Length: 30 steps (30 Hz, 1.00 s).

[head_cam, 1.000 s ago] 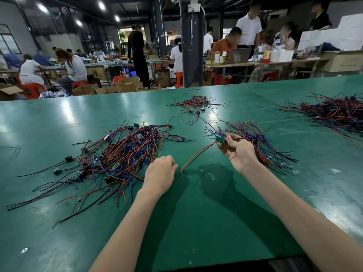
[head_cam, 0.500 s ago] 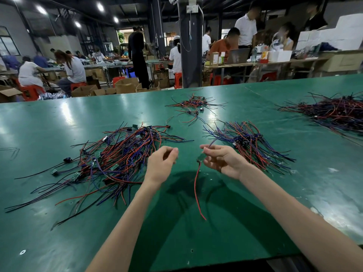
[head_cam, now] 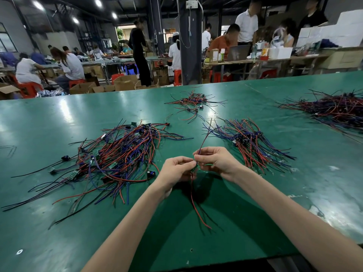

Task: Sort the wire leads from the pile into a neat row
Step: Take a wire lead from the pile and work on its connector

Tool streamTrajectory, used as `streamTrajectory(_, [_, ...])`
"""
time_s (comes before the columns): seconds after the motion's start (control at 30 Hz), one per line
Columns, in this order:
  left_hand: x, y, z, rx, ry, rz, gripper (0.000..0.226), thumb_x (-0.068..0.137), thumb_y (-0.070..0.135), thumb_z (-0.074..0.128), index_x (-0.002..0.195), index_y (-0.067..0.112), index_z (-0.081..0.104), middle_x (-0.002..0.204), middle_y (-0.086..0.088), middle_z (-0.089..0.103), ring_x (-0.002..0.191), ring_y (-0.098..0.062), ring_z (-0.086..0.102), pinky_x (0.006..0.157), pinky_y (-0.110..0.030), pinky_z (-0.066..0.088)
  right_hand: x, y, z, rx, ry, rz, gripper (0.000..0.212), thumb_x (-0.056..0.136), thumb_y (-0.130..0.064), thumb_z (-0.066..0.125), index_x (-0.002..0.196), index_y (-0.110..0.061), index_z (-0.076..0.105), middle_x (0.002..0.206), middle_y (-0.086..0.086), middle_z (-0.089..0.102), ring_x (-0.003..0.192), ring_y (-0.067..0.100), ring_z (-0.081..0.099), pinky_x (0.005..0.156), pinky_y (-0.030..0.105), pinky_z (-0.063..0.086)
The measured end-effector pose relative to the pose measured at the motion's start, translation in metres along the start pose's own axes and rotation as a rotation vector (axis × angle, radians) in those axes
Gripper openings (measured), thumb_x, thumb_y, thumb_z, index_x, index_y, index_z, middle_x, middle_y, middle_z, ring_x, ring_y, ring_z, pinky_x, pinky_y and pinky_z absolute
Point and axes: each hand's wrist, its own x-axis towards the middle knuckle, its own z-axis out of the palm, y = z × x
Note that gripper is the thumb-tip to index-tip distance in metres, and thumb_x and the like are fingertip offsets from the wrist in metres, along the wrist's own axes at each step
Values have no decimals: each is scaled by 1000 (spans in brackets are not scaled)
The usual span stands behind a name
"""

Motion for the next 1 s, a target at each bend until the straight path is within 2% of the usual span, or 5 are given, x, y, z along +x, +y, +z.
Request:
streamTrajectory(0.2, [-1,3,2,-121,-50,-74,11,91,9,58,95,1,65,76,-5,66,50,-11,61,61,-26,58,-1,0,1,-31,28,-31,12,80,3,68,81,-9,67,58,-5,63,50,3,57,52,14,47])
streamTrajectory(0.3, [-2,4,2,-153,-75,-106,13,94,11,54,96,2,64,82,-5,66,60,-16,63,62,-26,58,-1,0,2,-29,40,-27,12,80,2,69,81,-10,67,59,-6,64,51,4,58,53,14,47])
streamTrajectory(0.6, [-2,3,0,-102,-39,-90,7,85,3,65,89,6,60,87,-11,65,57,-13,57,61,-23,53,1,3,2,5,-14,6,8,81,-2,69,85,-9,68,61,-3,64,54,5,57,58,18,51])
streamTrajectory(0.77, [-4,1,3,-52,-18,-33,13,82,3,69,83,5,57,68,-4,59,50,-10,52,52,-18,48,1,5,3,-12,-47,12,6,82,-4,69,83,-10,69,70,2,67,64,10,61,70,26,52])
streamTrajectory(1.0, [-2,1,2,-84,-3,-59,14,91,17,61,85,4,61,65,-2,51,50,-9,53,52,-19,51,-1,3,1,25,-31,16,9,82,1,68,86,-6,69,64,-1,67,53,4,57,56,16,51])
